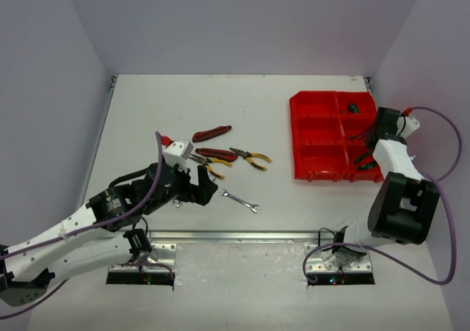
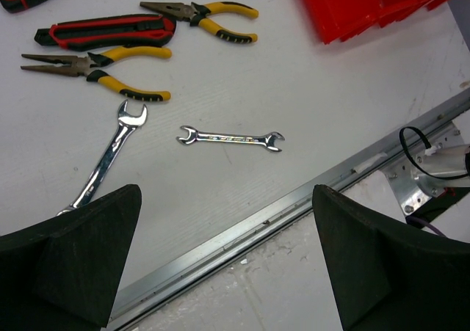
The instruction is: Sort the tools into containers
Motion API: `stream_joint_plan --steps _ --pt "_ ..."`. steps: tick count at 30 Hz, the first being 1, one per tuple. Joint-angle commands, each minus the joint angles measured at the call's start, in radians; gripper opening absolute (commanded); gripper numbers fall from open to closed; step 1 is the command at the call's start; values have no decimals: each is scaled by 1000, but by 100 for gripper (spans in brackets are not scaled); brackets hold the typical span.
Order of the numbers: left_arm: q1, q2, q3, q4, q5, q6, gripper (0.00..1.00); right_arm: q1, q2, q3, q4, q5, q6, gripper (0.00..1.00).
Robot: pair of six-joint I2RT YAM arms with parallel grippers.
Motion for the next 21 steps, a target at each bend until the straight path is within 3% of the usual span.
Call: stream_joint_plan --steps 1,2,6,15,19,21 --pt "-5 18 6 29 -11 10 100 -5 -26 -5 -45 39 56 2" --pt "-5 19 6 26 -26 6 100 -5 -40 -34 -44 29 69 6" --pt "-5 9 6 21 -38 -1 100 -3 -66 -81 -8 -1 71 61" --pt "-4 10 8 14 -63 -13 100 14 -114 47 -76 -135 33 79" --pt "-4 51 19 -5 -135 -46 100 152 -191 108 -70 -156 -43 99" --pt "-4 84 23 -6 -167 -74 100 240 -226 130 -73 -155 -85 99"
